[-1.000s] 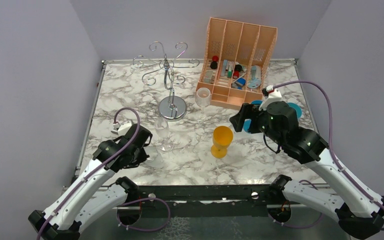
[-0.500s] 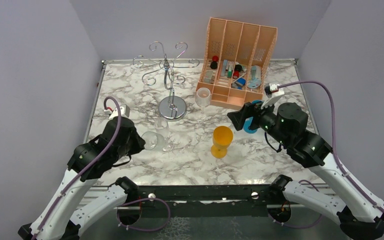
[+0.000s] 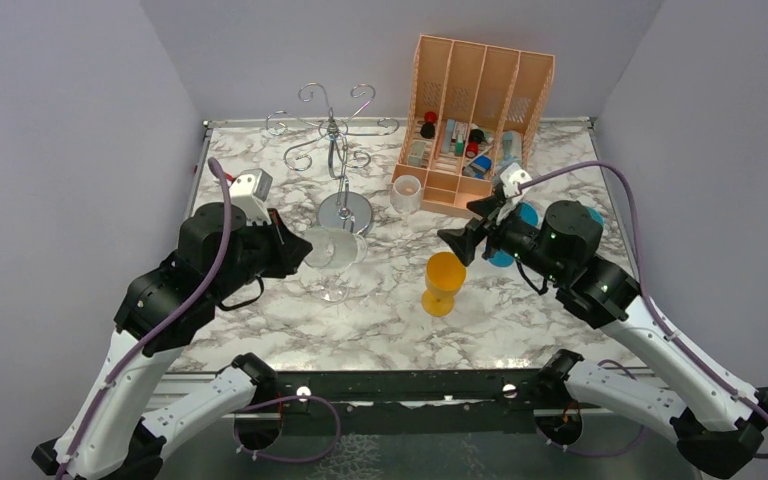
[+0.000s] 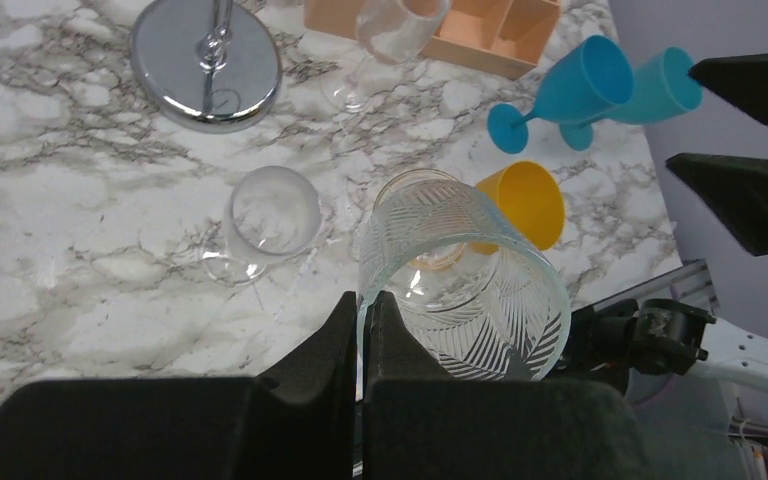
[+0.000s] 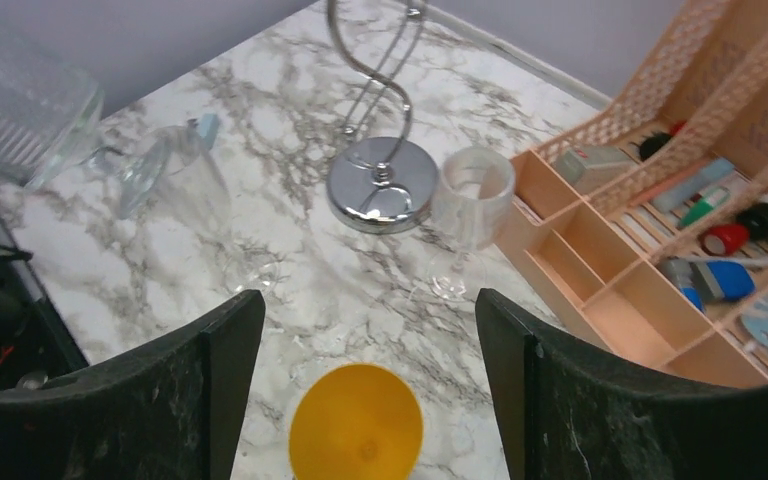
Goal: Place the wine glass upside down on the wine glass rack
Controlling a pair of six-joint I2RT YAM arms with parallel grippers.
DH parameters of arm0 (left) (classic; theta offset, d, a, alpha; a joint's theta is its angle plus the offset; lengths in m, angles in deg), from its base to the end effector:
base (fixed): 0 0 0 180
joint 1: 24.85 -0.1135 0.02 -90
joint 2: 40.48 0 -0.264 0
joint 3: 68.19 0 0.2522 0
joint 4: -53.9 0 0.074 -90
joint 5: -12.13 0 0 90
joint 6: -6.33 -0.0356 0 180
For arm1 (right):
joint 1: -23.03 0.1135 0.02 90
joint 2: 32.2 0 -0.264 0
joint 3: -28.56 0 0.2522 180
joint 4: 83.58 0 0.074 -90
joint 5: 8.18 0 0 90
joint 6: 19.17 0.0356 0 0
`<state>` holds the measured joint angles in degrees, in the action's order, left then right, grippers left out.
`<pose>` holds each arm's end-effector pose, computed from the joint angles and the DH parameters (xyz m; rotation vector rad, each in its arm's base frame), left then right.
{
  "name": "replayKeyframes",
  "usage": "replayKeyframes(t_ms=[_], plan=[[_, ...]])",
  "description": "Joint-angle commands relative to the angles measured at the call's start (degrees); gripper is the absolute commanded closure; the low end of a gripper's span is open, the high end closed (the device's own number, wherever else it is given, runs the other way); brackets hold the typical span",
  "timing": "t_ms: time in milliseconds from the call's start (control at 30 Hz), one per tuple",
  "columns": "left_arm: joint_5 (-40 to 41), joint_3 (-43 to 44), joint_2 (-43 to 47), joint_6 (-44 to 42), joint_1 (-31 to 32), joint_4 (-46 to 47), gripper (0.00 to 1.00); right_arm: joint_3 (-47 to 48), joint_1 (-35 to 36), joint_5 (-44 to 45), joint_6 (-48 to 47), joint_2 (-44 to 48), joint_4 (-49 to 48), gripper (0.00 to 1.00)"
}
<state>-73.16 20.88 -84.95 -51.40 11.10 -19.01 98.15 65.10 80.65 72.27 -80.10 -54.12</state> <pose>0.0888 -0.0608 0.4236 0.0161 2.1274 -0.6398 0.1375 0.1251 0.3878 -0.6189 1.6272 0.5797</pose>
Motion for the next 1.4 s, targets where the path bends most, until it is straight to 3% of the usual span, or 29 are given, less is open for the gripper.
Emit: replayKeyframes(t_ms=[0,100,167,300,600,1000,1367], plan=[[-6.31,4.84,-0.6,-2.73,-0.25,8.2,1.0,-1.27,0.43,-18.15,-9.59,-2.27,-6.97,0.23],[-6.96,5.24,-0.21,-4.1,-0.21,9.04,1.0,-4.56,0.71,-35.14,-12.32,-3.4,-13.6,0.3],[-8.19,5.37,-0.26,-5.34,-0.18,9.21,1.0,-8.65,2.13,-39.17,-14.73,-2.96,-20.66,0.31],[-12.79,5.39,-0.96,-5.91,-0.28,9.15,1.0,-11.93,4.81,-32.0,-22.47,-3.16,-30.19,0.31],[-18.95,5.64,-2.75,-4.46,-0.25,9.63,1.0,-15.25,7.96,-27.05,-42.56,-7.83,-37.67,0.31],[-19.91,7.08,-5.62,-2.4,-0.21,9.93,1.0,-14.84,12.08,-25.39,-55.87,-9.58,-34.07,0.39],[-16.64,7.52,-7.8,0.43,-0.26,9.91,1.0,-16.56,17.19,-18.53,-65.58,-9.9,-32.64,0.72]])
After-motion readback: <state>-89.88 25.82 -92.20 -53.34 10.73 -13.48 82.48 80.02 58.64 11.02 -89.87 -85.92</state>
